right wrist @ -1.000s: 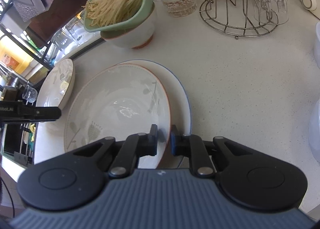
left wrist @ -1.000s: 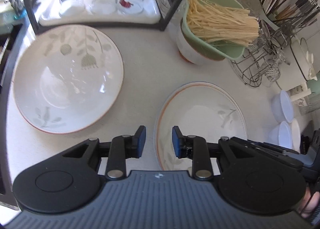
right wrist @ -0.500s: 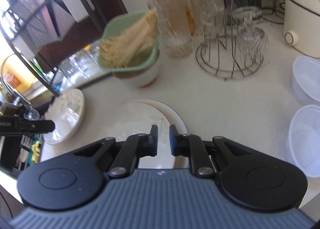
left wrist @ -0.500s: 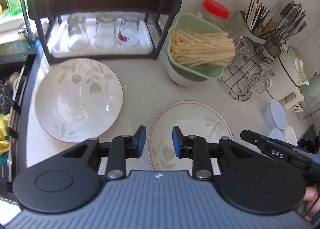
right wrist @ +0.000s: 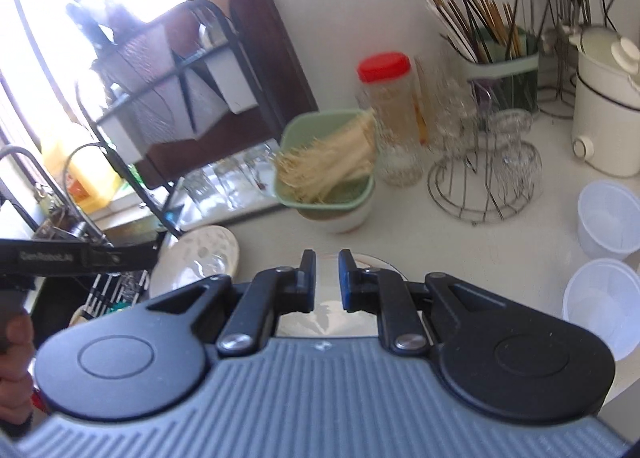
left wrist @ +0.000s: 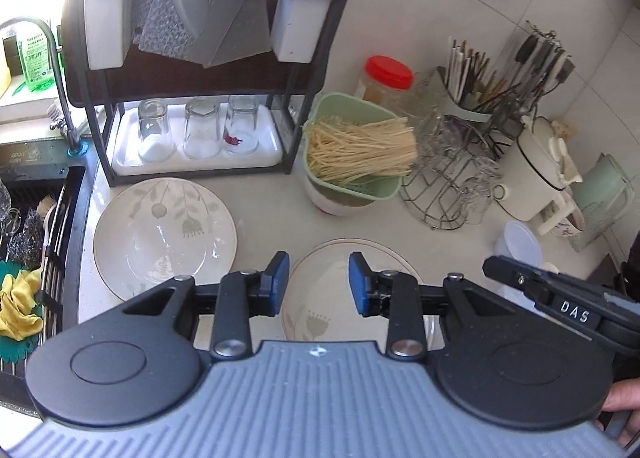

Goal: Organize plates and bowls
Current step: 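Move both grippers to the second leaf-pattern plate near the glass rack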

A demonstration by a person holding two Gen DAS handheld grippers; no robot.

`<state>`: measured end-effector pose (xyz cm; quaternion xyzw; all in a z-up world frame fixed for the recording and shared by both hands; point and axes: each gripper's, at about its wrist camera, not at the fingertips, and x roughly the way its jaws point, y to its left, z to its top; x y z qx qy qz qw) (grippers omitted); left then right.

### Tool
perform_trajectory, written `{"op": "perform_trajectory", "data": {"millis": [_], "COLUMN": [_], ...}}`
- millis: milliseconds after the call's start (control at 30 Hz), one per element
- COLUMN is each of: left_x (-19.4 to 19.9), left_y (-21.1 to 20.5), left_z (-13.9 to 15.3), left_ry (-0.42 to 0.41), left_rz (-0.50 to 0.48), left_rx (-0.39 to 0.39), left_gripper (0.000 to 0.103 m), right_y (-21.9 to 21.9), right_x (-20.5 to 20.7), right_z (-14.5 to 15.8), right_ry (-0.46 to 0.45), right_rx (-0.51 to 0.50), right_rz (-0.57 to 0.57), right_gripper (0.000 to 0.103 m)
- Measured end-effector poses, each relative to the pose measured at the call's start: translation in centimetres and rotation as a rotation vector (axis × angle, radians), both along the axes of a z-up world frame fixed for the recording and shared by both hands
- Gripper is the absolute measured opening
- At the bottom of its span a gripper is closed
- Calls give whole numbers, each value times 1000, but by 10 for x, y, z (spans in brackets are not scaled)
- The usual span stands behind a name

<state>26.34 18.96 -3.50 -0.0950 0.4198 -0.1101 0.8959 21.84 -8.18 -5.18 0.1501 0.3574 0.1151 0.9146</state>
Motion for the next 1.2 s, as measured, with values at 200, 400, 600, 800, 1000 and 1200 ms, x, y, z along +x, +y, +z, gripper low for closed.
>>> {"op": "perform_trajectory", "data": {"millis": [200, 400, 600, 800, 1000, 1200], "left_x": [-16, -32, -45, -51, -69, -85], "left_y": [-2, 5, 25, 50, 76, 100], "left_z": [6, 2, -2, -1, -7, -14], "left_ry": [-13, 5, 31, 13, 13, 29], "left_rz": [-24, -37, 5, 64, 127, 175], "left_rx": [30, 6, -47, -80, -86, -79], "left_gripper": [38, 38, 38, 38, 38, 38], "right_y": [6, 15, 34, 52, 71, 93], "right_x": [-15, -33, -44, -43, -44, -46], "right_z": [19, 23, 22, 27, 27, 20], "right_ry": [-28, 3, 20, 21, 23, 53], "right_rx": [-5, -11, -24, -40, -31, -28], "right_rz": [-5, -23, 16, 62, 104, 155], "right_gripper": [15, 15, 15, 15, 15, 15]}}
